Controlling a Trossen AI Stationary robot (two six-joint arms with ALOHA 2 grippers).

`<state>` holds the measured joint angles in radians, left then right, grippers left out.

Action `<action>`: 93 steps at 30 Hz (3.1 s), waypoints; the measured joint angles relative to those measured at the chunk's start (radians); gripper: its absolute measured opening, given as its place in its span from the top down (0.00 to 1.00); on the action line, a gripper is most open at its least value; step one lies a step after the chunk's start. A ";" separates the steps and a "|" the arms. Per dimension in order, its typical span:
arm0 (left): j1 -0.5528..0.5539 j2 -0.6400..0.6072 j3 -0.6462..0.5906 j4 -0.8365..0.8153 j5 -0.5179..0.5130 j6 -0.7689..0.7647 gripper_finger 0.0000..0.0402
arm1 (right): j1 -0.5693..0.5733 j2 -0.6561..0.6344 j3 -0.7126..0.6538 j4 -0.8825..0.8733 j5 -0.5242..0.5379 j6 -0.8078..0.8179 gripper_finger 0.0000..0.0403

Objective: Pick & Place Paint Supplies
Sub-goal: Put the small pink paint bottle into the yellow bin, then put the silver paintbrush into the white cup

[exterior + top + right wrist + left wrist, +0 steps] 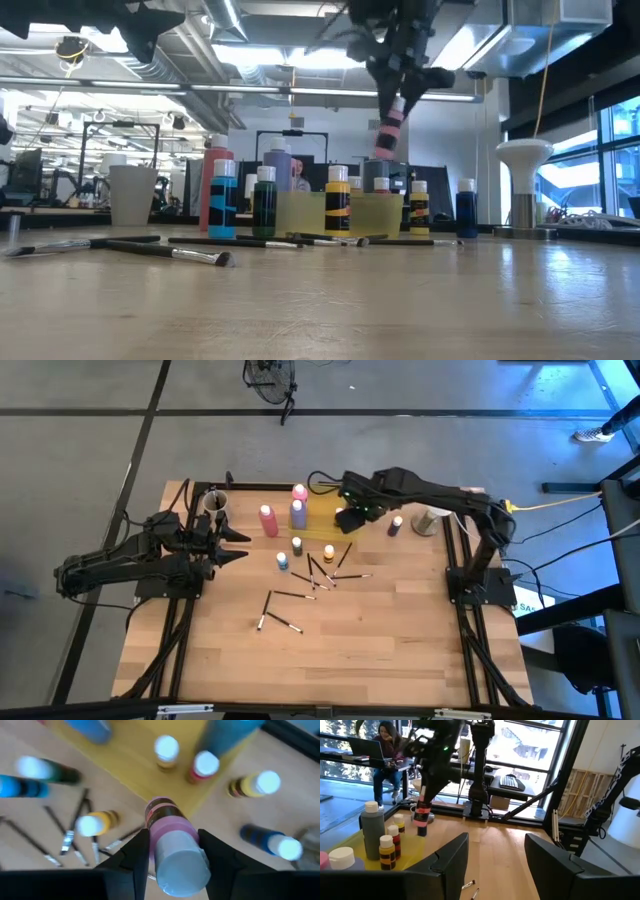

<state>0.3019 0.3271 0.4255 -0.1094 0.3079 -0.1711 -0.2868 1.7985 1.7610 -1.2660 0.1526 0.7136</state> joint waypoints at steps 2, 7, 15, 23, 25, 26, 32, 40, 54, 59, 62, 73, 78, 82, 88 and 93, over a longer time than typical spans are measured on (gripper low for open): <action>0.000 0.000 0.000 -0.007 0.000 0.000 0.53 | -0.017 0.037 0.021 -0.043 -0.013 0.000 0.66; 0.000 0.000 0.000 -0.046 0.000 0.000 0.53 | -0.033 0.095 0.022 -0.037 -0.016 -0.013 0.66; 0.000 0.000 0.000 -0.052 -0.001 0.001 0.53 | -0.035 0.156 0.023 -0.011 -0.002 -0.042 0.66; 0.000 0.000 0.000 -0.052 -0.001 0.002 0.53 | -0.038 0.196 0.023 0.010 0.001 -0.041 0.66; 0.000 0.000 0.000 -0.052 -0.001 0.002 0.53 | -0.041 0.207 0.023 0.018 -0.007 -0.013 0.66; 0.000 0.000 0.000 -0.052 -0.001 0.002 0.53 | -0.041 0.213 0.023 0.019 -0.007 0.004 0.66; 0.000 0.000 0.000 -0.072 -0.001 0.002 0.53 | -0.049 0.237 0.023 0.019 -0.045 0.079 0.66; 0.000 0.000 0.000 -0.074 -0.001 0.001 0.53 | -0.068 0.248 0.023 0.020 -0.078 0.189 0.66; 0.000 0.000 0.000 -0.074 -0.001 0.000 0.53 | -0.069 0.248 0.022 0.028 -0.094 0.185 0.66; 0.000 0.000 0.000 -0.075 -0.001 0.001 0.53 | -0.073 0.276 0.022 0.025 -0.097 0.184 0.66; 0.000 0.000 0.000 -0.075 -0.001 0.000 0.53 | -0.079 0.301 0.021 0.032 -0.103 0.164 0.66; 0.000 0.000 0.000 -0.075 0.000 0.000 0.53 | -0.092 0.322 0.021 0.046 -0.109 0.127 0.62; 0.000 0.000 0.000 -0.080 0.000 0.000 0.53 | -0.092 0.322 0.021 0.052 -0.117 0.112 0.51; 0.000 0.000 0.000 -0.084 0.000 0.000 0.53 | -0.092 0.322 0.021 0.058 -0.117 0.108 0.46; 0.000 0.000 0.000 -0.084 0.000 0.000 0.53 | -0.092 0.322 0.021 0.062 -0.120 0.083 0.39; 0.000 0.000 0.000 -0.083 0.000 0.001 0.53 | -0.092 0.322 0.021 0.065 -0.123 0.082 0.33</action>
<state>0.3019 0.3271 0.4255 -0.1928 0.3077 -0.1705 -0.3786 2.1201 1.7821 -1.2012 0.0292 0.7959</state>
